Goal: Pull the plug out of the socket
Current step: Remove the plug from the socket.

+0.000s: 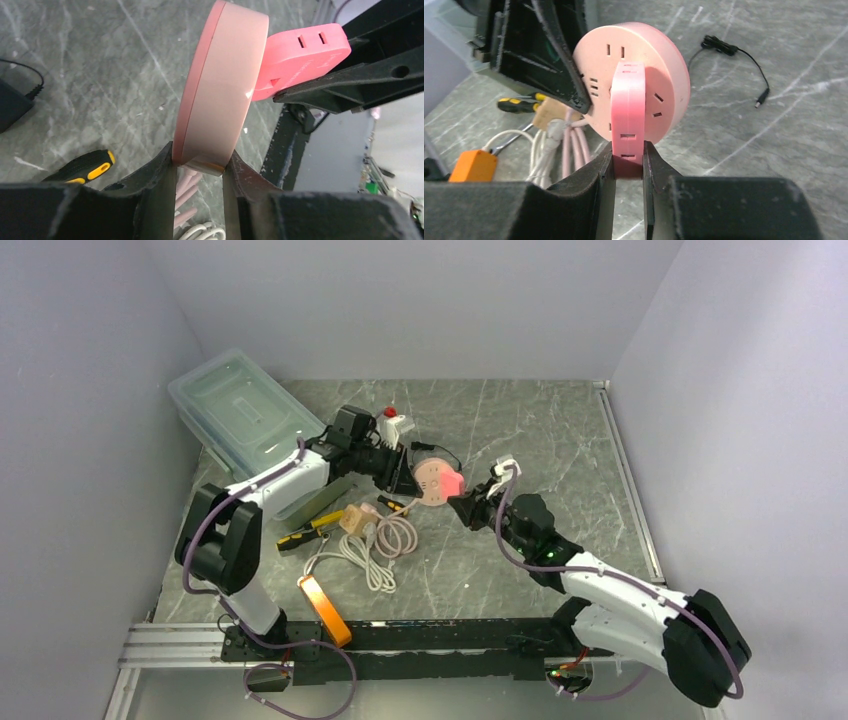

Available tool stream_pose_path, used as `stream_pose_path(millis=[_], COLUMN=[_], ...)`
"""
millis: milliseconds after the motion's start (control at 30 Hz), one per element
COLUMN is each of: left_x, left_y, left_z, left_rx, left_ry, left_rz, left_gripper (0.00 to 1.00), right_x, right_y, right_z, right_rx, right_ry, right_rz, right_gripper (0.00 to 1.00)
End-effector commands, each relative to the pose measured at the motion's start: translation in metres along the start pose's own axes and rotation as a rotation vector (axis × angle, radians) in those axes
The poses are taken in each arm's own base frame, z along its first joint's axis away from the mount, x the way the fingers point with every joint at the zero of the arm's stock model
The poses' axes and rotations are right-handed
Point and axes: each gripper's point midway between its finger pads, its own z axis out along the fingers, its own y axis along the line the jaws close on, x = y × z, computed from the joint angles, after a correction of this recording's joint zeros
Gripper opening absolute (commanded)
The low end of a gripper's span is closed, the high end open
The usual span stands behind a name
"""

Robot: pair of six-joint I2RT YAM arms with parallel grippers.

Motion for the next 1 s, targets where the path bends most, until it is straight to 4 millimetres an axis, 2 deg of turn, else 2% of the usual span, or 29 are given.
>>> stream_pose_path(millis=[0,200,267,367,600,867,967], left_x=[-0.001,0.016,0.018,0.018,0.02,0.021,0.021], left_y=[-0.017,-0.014,-0.014,-0.013,-0.003,0.008,0.011], left_z=[0.009,0.029,0.032,0.034,0.035,0.033,0.033], left_rx=[-0.043,-0.132,-0.135,-0.137,-0.19,-0.255,-0.268], left_ry=[-0.005,0.064,0.069,0.073,0.069,0.061,0.054], left_rz=[0.01,0.007,-0.001,-0.013,-0.047,-0.072,-0.081], left_gripper=[0.0,0.0,0.0,0.0,0.0,0.0,0.0], right_x=[-0.011,-0.001,0.002,0.005,0.006,0.009,0.01], right_y=[0.0,-0.003,-0.006,-0.012,-0.019,-0.033,-0.038], right_z=[0.013,0.023,0.025,0.026,0.025,0.023,0.024], right_rx=[0.032,0.052,0.066,0.1,0.139,0.224,0.249], right_ry=[-0.012,0.026,0.035,0.041,0.04,0.049,0.054], right_rz=[0.007,0.03,0.032,0.038,0.04,0.054,0.054], right_gripper=[0.12,0.41,0.46,0.46,0.39,0.02,0.0])
